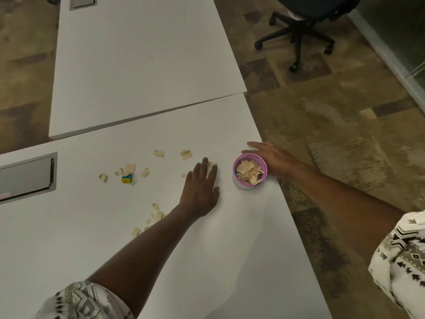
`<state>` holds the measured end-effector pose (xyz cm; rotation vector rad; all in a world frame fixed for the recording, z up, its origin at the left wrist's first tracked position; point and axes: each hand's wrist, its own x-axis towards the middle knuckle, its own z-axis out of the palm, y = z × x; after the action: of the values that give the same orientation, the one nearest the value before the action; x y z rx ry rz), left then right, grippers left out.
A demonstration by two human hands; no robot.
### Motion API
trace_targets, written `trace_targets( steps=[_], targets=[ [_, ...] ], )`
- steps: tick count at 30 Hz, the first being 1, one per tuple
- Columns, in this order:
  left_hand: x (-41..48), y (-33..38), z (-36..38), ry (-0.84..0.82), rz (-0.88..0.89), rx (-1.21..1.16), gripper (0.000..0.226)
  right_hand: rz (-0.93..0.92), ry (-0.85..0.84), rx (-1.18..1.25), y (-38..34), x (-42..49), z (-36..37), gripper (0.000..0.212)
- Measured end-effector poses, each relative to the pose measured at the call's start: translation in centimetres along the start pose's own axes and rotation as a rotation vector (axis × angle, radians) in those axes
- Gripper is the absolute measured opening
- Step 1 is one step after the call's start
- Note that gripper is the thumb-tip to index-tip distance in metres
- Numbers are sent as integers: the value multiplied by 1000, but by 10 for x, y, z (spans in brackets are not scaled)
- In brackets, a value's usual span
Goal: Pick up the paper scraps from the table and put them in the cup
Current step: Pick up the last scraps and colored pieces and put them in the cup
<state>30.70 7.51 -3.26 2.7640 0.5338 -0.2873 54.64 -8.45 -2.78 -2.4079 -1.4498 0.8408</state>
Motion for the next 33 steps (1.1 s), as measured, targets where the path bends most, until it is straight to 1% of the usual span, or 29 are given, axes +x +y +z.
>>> trace_targets(
  steps=[2, 4, 6, 7, 9, 11, 14, 15, 17, 19, 21, 22, 24, 26, 28, 30, 33],
  targets=[
    [5, -1, 6, -22, -8, -3, 68, 6, -28, 61, 1, 9, 1, 61],
    [12, -1, 10, -24, -5, 5, 67, 75, -19, 182, 2, 15, 3, 64],
    [18, -1, 11, -20, 7, -1, 64, 95, 17, 213, 2, 18, 4, 56],
    [22, -1, 12, -15, 17, -8, 62, 70, 35, 170, 1, 18, 4, 49],
    [28, -2, 11, -4, 42, -12, 57, -60, 75, 5, 0, 18, 4, 31],
    [33, -2, 10, -6, 61, 8, 52, -168, 110, -111, -2, 17, 4, 18],
    [38, -2, 7, 14, 78, 8, 45, -167, 152, -135, -2, 20, 5, 9],
    [39, -1, 6, 23, 86, 5, 41, -139, 185, -106, -1, 21, 6, 7],
    [41, 0, 5, 34, 99, 13, 32, 3, 300, 38, 0, 22, 4, 10],
    [42, 0, 5, 40, 109, 35, 29, 187, 436, 251, -1, 19, -5, 13],
    [43, -1, 7, 58, 96, 12, 27, 299, 527, 461, -7, 12, -18, 13],
    [44, -1, 7, 70, 63, -29, 24, 322, 561, 533, -12, 5, -24, 13],
    [48, -2, 6, 99, -48, -154, 20, 309, 591, 618, -27, -11, -36, 11],
    [49, -1, 0, 141, -185, -318, 20, 244, 569, 599, -47, -28, -42, 11],
    [46, 7, -12, 221, -290, -495, 21, 173, 538, 507, -64, -39, -41, 13],
    [42, 20, -29, 320, -316, -635, 21, 143, 514, 395, -77, -45, -37, 14],
    [32, 47, -53, 419, -244, -748, 21, 154, 495, 279, -88, -51, -30, 14]
  ],
)
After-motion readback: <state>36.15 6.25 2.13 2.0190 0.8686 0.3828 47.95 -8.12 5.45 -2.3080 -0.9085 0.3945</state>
